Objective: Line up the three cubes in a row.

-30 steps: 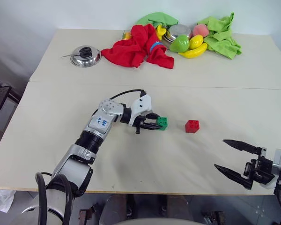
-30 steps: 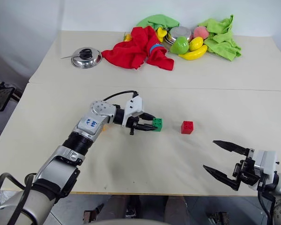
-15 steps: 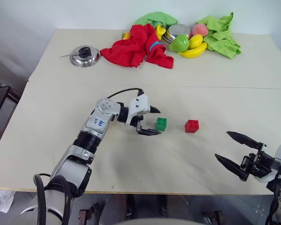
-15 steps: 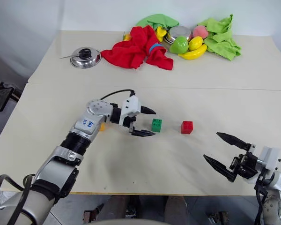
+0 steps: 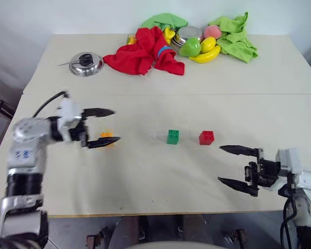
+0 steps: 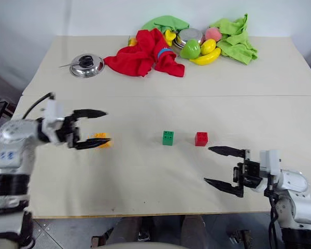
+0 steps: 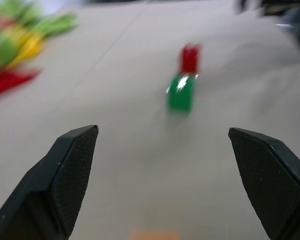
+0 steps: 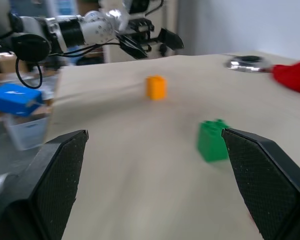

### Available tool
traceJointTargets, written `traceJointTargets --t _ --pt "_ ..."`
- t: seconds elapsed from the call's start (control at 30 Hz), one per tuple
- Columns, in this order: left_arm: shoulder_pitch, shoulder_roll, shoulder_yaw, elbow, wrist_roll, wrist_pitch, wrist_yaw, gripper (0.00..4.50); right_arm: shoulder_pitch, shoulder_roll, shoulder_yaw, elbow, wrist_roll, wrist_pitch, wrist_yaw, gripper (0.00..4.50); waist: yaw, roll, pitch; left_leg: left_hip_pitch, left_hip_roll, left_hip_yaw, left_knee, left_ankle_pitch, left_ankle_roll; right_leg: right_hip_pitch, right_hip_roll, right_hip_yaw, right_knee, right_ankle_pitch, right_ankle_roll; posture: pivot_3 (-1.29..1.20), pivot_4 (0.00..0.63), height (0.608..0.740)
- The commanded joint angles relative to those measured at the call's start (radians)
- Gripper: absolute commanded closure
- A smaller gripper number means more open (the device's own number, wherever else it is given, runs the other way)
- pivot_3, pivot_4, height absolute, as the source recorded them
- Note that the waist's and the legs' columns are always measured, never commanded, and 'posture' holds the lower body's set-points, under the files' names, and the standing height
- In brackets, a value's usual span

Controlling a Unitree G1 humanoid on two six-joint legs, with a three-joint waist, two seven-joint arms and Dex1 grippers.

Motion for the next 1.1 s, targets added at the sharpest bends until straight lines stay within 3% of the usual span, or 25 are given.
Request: traceJointTargets --t 0.03,0.27,0.4,0.6,0.83,0.93,1.1 --pt "0.152 0.031 0.151 0.004 -0.015 -0.086 0.05 0.06 -0.015 0.004 0.027 -0.017 -0.002 0.0 0.026 0.0 0.003 0.0 0.0 0.0 0.0 0.0 0.0 0.0 0.0 0.0 0.0 0.0 0.0 0.0 0.0 0.0 0.15 0.74" --pt "0.422 0.014 0.257 -0.062 -0.054 -0.079 0.095 0.06 -0.045 -0.007 0.038 0.047 -0.035 -0.038 0.05 0.0 0.018 -0.002 0.0 0.0 -0.001 -0.003 0.0 -0.001 0.0 0.001 -0.003 -0.001 -0.001 0.0 0.0 0.0 0.15 0.74" --pt "0.46 0.008 0.247 -0.066 -0.066 -0.07 0.105 0.06 -0.06 -0.032 0.025 0.061 -0.028 -0.028 0.068 0.0 0.016 -0.002 0.0 0.0 -0.001 -0.002 -0.001 -0.001 -0.001 0.0 -0.002 -0.001 0.0 0.0 -0.001 0.0 0.15 0.74" --pt "0.275 -0.044 0.106 -0.033 -0.018 -0.075 0.15 0.06 -0.04 -0.082 -0.015 0.108 -0.039 -0.034 0.064 0.0 0.032 -0.002 -0.001 0.0 -0.001 -0.002 0.0 -0.001 -0.001 0.0 -0.003 -0.001 0.0 0.0 -0.001 0.0 0.15 0.74" --pt "0.064 -0.054 -0.06 0.158 0.056 -0.113 0.075 0.06 0.017 -0.088 -0.069 0.124 -0.04 -0.063 0.052 0.0 0.016 -0.004 -0.001 0.0 -0.002 0.003 -0.002 -0.001 0.0 -0.002 -0.001 0.0 0.001 0.0 -0.001 0.0 0.15 0.74" --pt "0.006 -0.059 -0.089 0.243 0.078 -0.147 0.065 0.64 0.044 -0.079 -0.083 0.097 -0.036 -0.065 0.037 0.0 0.003 -0.004 -0.001 0.0 -0.001 0.003 -0.002 -0.001 -0.001 -0.002 0.0 0.0 0.001 0.0 -0.001 0.0 0.15 0.74" --pt "-0.06 -0.088 -0.117 0.302 0.062 -0.157 0.012 2.29 0.098 -0.067 -0.106 0.062 -0.038 -0.07 0.011 0.0 0.004 -0.004 -0.002 0.0 -0.001 0.003 -0.001 -0.001 0.0 -0.002 0.0 0.001 0.001 0.0 -0.001 0.0 0.15 0.74"
